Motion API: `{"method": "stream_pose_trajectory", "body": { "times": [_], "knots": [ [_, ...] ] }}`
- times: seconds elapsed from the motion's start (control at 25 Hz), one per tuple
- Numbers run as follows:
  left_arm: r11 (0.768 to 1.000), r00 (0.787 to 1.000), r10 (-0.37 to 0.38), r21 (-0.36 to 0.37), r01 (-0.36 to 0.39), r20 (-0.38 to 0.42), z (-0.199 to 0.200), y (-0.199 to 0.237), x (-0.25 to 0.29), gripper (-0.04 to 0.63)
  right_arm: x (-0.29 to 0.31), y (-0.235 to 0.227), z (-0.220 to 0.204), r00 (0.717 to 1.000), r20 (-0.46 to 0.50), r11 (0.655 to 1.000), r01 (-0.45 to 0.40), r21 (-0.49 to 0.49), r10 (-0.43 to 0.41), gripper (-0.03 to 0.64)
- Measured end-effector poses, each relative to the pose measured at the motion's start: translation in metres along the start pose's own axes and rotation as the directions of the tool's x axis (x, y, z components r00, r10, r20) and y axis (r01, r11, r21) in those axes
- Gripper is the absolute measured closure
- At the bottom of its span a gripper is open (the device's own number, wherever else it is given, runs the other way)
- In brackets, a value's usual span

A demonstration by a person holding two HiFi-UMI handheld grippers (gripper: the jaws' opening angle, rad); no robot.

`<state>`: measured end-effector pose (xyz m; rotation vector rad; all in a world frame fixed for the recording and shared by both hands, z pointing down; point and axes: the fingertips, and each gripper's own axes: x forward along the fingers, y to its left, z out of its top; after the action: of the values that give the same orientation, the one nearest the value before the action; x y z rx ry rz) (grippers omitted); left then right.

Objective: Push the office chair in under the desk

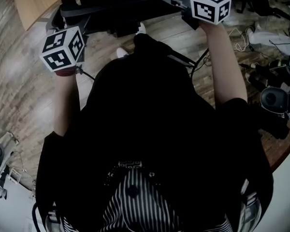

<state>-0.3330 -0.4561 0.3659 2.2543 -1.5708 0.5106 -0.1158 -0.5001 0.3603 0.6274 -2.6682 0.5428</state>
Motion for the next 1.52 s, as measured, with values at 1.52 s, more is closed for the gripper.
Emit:
{"method": "stream_pose_trajectory", "body": {
  "times": [1.52],
  "knots": [
    [0.987,0.989,0.147,-0.059,-0.146,0.018,0.061,0.045,0.103,0.14,0.07,-0.126,0.072,0.983,-0.021,0.981,-0.181,-0.07,0.18,0.314]
  ]
}}
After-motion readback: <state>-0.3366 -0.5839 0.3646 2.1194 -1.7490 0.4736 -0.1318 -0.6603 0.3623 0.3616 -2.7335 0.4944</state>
